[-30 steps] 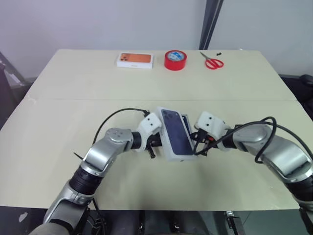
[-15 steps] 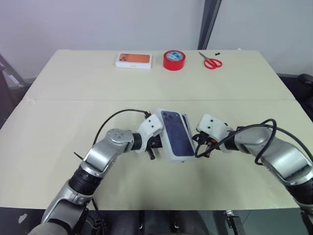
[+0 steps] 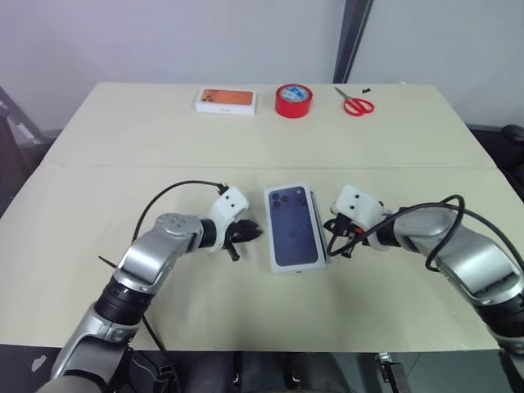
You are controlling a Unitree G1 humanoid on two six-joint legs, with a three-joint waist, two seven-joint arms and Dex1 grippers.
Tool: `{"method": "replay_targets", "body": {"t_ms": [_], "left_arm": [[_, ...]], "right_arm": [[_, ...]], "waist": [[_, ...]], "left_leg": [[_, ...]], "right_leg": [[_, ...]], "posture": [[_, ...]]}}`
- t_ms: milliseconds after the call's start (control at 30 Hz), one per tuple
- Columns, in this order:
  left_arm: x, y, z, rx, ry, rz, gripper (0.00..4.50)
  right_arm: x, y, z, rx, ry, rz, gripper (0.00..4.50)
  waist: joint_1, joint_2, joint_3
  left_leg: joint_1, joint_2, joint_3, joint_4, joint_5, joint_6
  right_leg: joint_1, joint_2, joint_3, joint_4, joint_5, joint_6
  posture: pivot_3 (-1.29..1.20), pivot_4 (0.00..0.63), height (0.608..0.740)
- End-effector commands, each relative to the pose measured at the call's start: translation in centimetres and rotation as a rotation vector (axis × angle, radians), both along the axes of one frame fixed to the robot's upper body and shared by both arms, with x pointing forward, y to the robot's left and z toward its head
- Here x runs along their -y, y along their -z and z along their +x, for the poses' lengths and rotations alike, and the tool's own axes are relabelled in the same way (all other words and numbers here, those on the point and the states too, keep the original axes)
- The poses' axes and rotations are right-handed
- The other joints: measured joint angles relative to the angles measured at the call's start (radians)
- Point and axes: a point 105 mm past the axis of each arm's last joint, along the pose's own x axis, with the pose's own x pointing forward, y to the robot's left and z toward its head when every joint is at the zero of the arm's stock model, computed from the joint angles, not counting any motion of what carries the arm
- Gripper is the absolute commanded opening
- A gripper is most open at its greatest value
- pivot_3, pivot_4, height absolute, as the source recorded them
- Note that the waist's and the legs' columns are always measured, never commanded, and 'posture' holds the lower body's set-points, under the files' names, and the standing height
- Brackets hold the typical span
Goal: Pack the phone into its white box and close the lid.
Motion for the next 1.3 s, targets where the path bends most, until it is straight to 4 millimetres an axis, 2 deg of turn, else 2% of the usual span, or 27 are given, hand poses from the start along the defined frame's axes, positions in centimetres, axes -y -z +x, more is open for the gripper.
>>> {"method": "replay_targets", "body": {"t_ms": [33, 367, 1067, 1300], "left_arm": [[0.8, -1.0, 0.1, 0.037, 0.014, -0.023, 0.98], [3.2, -2.0, -0.2, 0.052, 0.066, -0.074, 0.98], [3.2, -1.9, -0.3, 0.044, 0.066, -0.073, 0.98], [3.1, -1.7, -0.1, 0.034, 0.052, -0.074, 0.98]], "right_arm": [[-0.3, -1.4, 0.4, 0.064, -0.014, 0.010, 0.06], [-0.1, -1.5, 0.3, 0.066, -0.005, 0.008, 0.06], [0.4, -0.7, 0.5, 0.045, 0.023, 0.004, 0.06], [1.3, -1.4, 0.8, 0.070, 0.045, -0.007, 0.06]], "waist": [[0.000, 0.000, 0.000], [0.000, 0.000, 0.000], [0.000, 0.000, 0.000], [0.001, 0.000, 0.000]], "left_leg": [[0.000, 0.000, 0.000, 0.000, 0.000, 0.000], [0.000, 0.000, 0.000, 0.000, 0.000, 0.000], [0.000, 0.000, 0.000, 0.000, 0.000, 0.000], [0.000, 0.000, 0.000, 0.000, 0.000, 0.000]], "right_leg": [[0.000, 0.000, 0.000, 0.000, 0.000, 0.000], [0.000, 0.000, 0.000, 0.000, 0.000, 0.000], [0.000, 0.000, 0.000, 0.000, 0.000, 0.000], [0.000, 0.000, 0.000, 0.000, 0.000, 0.000]], "posture": [[0.00, 0.150, 0.725], [0.00, 0.150, 0.725], [0.00, 0.150, 0.725], [0.00, 0.150, 0.725]]}}
